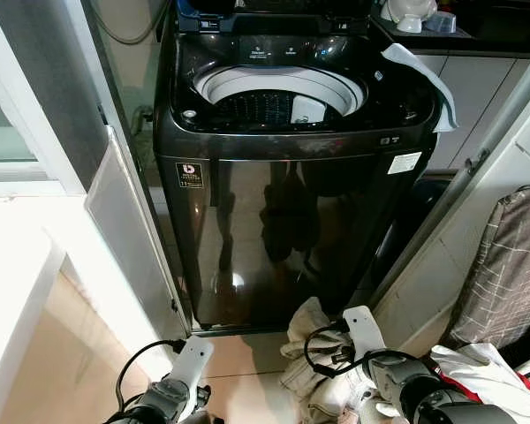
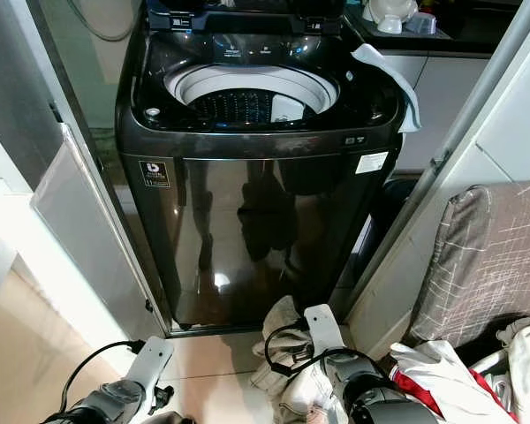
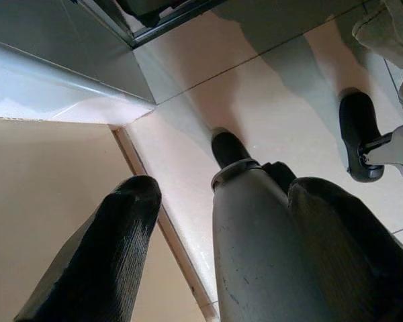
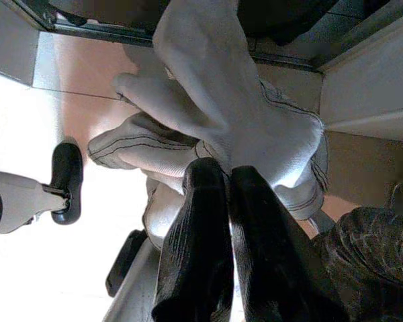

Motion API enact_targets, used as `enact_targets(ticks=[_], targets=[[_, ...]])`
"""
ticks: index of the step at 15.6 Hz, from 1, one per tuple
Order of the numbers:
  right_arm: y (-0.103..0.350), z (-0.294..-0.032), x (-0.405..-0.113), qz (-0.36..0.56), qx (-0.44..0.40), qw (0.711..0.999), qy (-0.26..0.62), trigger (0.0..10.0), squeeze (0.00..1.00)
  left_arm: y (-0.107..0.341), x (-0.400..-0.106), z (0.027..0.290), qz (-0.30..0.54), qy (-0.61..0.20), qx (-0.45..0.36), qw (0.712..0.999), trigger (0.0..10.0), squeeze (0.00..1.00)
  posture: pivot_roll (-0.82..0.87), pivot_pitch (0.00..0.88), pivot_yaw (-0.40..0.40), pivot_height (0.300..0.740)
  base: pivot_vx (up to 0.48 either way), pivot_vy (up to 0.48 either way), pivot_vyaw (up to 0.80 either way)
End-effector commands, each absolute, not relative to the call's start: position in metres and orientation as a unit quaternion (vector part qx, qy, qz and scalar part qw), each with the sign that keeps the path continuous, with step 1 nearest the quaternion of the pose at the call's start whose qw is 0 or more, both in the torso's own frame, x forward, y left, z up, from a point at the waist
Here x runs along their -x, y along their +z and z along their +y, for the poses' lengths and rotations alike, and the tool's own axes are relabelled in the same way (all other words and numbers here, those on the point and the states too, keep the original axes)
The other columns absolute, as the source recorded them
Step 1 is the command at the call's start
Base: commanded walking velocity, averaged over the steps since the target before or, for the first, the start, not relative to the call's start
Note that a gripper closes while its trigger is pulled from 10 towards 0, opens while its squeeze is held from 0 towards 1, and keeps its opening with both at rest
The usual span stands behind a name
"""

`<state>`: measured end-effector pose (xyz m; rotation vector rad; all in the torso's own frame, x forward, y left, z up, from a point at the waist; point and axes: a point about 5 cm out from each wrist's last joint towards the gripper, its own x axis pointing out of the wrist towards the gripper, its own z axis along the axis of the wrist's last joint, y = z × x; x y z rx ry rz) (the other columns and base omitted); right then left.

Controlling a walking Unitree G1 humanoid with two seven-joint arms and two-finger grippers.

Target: Clothes washing

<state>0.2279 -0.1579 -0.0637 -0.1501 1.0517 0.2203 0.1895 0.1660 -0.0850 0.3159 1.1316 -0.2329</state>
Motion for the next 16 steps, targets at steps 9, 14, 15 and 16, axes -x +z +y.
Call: enact_targets(ticks=[9,14,15,16], targets=[[-0.060,-0.156,-0.234,0.493,0.083,0.859,0.113,0.0,0.00,-0.084,-0.192,0.164,0.530,-0.117,-0.149,0.827,10.0,0.00,0.00,0.000,-0.054,0.740,0.000,0.000,0.00],[-0.061,-0.171,-0.231,0.502,0.082,0.854,0.106,0.0,0.00,-0.083,-0.195,0.158,0.528,-0.120,-0.147,0.828,10.0,0.00,0.00,0.000,-0.051,0.740,0.000,0.000,0.00],[-0.061,-0.175,-0.229,0.507,0.082,0.853,0.098,0.0,0.00,-0.082,-0.197,0.157,0.525,-0.124,-0.151,0.828,10.0,0.00,0.00,0.000,-0.047,0.740,0.000,0.000,0.00],[-0.061,-0.178,-0.229,0.509,0.079,0.852,0.095,0.0,0.00,-0.081,-0.198,0.157,0.524,-0.110,-0.136,0.833,10.0,0.00,-0.01,0.000,-0.046,0.740,0.000,0.000,0.00]])
